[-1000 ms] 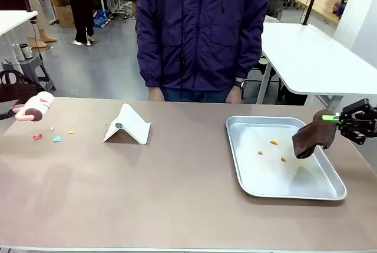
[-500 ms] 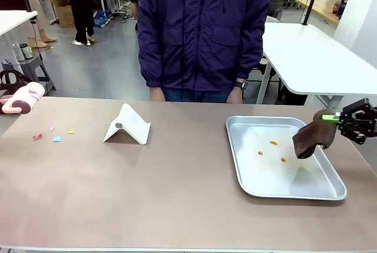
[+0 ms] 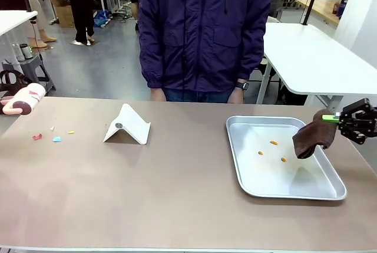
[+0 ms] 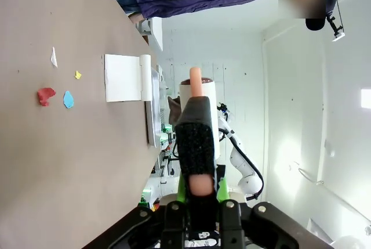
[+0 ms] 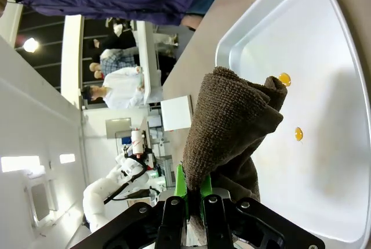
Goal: Clean the surface of the table.
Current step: Hold the Lint Roller with your left hand and the towel with your right hand, then if a person points to the right, clean the right side of the table with your right hand, and if they point to the left, clean the left side with your left hand.
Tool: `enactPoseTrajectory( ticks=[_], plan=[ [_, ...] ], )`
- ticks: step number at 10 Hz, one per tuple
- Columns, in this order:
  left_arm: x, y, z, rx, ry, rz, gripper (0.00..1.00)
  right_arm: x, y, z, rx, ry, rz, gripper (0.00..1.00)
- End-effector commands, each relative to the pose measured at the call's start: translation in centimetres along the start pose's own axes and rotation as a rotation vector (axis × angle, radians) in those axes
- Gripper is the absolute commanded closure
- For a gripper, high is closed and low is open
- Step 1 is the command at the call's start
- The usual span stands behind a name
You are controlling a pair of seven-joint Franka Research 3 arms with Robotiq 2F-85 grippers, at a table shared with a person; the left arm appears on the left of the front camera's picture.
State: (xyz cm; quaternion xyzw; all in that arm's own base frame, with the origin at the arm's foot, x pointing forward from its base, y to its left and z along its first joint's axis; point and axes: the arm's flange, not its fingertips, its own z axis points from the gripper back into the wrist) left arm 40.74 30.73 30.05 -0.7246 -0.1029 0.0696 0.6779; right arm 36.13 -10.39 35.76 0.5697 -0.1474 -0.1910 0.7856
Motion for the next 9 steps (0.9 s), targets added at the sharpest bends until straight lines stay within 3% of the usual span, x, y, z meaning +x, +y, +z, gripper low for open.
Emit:
enactPoseTrajectory(
  ticks=[1, 9],
  plan=[
    [-0.52, -0.40, -0.27, -0.004, 0.004, 0.008, 1.00, -0.04, 0.48, 0.13, 0.003, -0.004, -0.005, 1.00],
    [-0.52, -0.40, -0.27, -0.004, 0.004, 0.008, 1.00, -0.04, 0.48, 0.13, 0.003, -0.004, -0.005, 1.00]
  ],
)
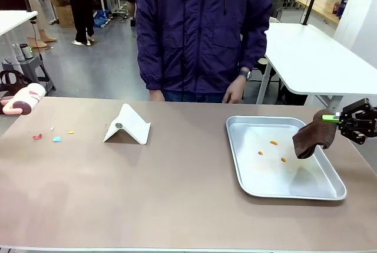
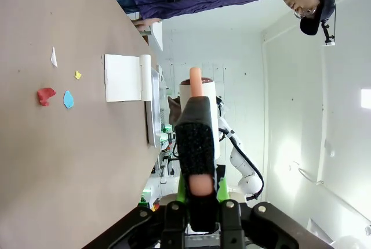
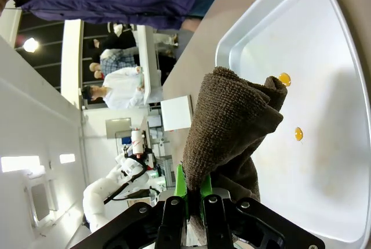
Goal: Clean the surface of the table.
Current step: If a person points to the right, clean the right side of the table with your right hand, and if they point to the left, clean the left side with your left hand.
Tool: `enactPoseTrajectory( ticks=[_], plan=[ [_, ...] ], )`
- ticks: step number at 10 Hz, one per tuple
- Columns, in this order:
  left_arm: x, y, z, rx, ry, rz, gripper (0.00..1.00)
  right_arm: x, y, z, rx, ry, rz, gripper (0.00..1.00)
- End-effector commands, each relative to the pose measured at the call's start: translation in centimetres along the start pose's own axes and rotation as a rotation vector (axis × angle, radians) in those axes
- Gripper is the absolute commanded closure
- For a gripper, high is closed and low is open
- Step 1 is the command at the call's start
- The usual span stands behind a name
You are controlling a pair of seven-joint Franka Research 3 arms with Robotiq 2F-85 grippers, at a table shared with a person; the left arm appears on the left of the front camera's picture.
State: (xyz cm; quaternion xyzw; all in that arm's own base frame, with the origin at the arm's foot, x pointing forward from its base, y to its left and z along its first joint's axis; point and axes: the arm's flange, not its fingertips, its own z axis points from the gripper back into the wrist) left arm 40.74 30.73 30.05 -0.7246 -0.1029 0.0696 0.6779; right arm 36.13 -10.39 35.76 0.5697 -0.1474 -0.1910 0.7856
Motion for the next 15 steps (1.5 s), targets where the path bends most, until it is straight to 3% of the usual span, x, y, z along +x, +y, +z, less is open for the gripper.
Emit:
enactPoseTrajectory(
  ticks=[1, 13, 14, 15],
  plan=[
    [-0.52, -0.40, -0.27, -0.004, 0.004, 0.008, 1.00, -0.04, 0.48, 0.13, 0.003, -0.004, -0.005, 1.00],
    [-0.52, -0.40, -0.27, -0.004, 0.004, 0.008, 1.00, -0.04, 0.48, 0.13, 0.003, -0.004, -0.005, 1.00],
    [-0.52, -0.40, -0.27, -0.004, 0.004, 0.008, 1.00, 0.00, 0.00, 0.00, 0.000, 0.000, 0.000, 0.91],
    [-0.52, -0.40, -0.27, -0.004, 0.004, 0.008, 1.00, -0.09, 0.56, -0.60, -0.099, 0.011, 0.087, 0.91]
  ],
)
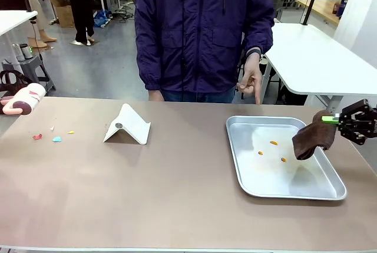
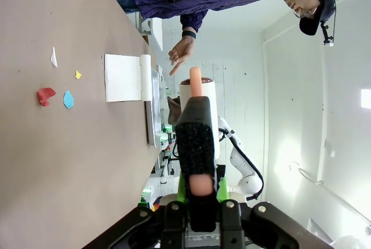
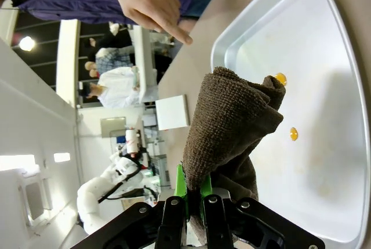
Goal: Clean the surface of the table.
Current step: If a person points to the right, clean the right side of the table with your right hand, and if they point to the left, clean the left side with your left hand.
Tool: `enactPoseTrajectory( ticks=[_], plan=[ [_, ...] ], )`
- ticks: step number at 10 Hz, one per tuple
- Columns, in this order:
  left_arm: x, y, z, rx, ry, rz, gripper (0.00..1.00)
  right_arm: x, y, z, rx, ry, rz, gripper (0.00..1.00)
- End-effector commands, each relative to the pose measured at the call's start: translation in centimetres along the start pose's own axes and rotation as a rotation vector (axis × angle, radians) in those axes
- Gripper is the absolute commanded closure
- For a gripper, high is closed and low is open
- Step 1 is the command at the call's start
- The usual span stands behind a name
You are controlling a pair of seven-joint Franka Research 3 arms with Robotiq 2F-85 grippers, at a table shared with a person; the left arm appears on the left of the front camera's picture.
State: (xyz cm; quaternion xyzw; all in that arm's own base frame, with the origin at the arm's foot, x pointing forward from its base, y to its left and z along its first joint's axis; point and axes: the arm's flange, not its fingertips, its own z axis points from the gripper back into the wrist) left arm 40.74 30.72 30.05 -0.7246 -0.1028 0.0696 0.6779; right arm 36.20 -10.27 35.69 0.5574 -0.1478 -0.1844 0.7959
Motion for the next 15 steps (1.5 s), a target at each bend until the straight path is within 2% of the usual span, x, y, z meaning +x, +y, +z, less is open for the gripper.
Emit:
enactPoseTrajectory(
  ticks=[1, 6, 8, 11, 15],
  plan=[
    [-0.5, -0.4, -0.3, -0.004, 0.004, 0.008, 1.00, -0.1, 1.5, -1.2, -0.184, 0.019, 0.155, 0.91],
    [-0.5, -0.4, -0.3, -0.004, 0.004, 0.008, 1.00, 1.2, 7.6, -4.9, -0.693, 0.015, 0.391, 0.91],
    [-0.5, -0.4, -0.3, -0.004, 0.004, 0.008, 1.00, 1.8, 9.6, -6.3, -0.836, 0.030, 0.458, 0.91],
    [-0.5, -0.4, -0.3, -0.004, 0.004, 0.008, 1.00, 2.6, 9.9, -8.2, -0.882, 0.112, 0.496, 0.91],
    [-0.5, -0.4, -0.3, -0.004, 0.004, 0.008, 1.00, 3.0, 8.2, -12.2, -0.847, 0.209, 0.494, 0.91]
  ],
)
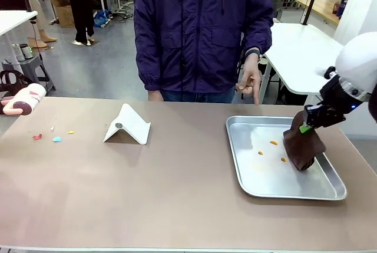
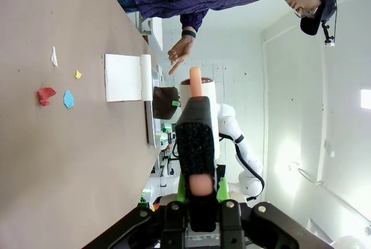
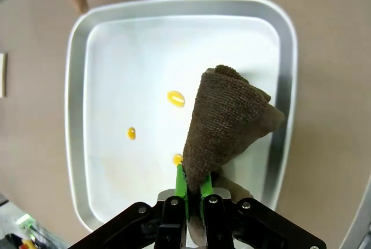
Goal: Clean the surface of the table.
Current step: If a person points to the right, clean the right side of the table with your right hand, and if they point to the left, clean the left side with your left hand.
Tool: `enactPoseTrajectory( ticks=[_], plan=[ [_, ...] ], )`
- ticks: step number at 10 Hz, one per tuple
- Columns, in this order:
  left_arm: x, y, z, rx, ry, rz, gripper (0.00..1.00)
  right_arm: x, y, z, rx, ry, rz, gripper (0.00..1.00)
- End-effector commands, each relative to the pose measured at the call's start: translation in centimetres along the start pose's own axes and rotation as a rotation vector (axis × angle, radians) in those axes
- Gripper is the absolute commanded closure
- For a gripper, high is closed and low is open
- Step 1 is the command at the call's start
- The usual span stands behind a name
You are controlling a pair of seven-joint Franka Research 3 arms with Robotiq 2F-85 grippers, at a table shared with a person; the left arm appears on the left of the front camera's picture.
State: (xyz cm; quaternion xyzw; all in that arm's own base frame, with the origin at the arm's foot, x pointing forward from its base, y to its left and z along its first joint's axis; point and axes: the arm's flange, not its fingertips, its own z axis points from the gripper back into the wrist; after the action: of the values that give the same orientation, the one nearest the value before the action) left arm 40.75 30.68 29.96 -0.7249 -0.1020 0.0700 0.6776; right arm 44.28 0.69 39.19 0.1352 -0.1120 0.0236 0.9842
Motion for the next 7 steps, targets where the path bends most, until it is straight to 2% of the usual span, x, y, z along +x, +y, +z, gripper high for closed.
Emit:
enactPoseTrajectory(
  ticks=[1, 3, 7],
  plan=[
    [-0.5, -0.5, -0.2, -0.004, 0.004, 0.006, 1.00, 1.5, 1.1, -1.4, 0.022, 0.019, -0.003, 0.91],
    [-0.5, -0.5, -0.2, -0.004, 0.004, 0.006, 1.00, 2.3, 2.6, -3.8, 0.031, 0.043, 0.018, 0.91],
    [-0.5, -0.5, -0.2, -0.004, 0.004, 0.006, 1.00, 3.6, 5.7, -7.9, 0.143, 0.080, 0.042, 0.91]
  ],
)
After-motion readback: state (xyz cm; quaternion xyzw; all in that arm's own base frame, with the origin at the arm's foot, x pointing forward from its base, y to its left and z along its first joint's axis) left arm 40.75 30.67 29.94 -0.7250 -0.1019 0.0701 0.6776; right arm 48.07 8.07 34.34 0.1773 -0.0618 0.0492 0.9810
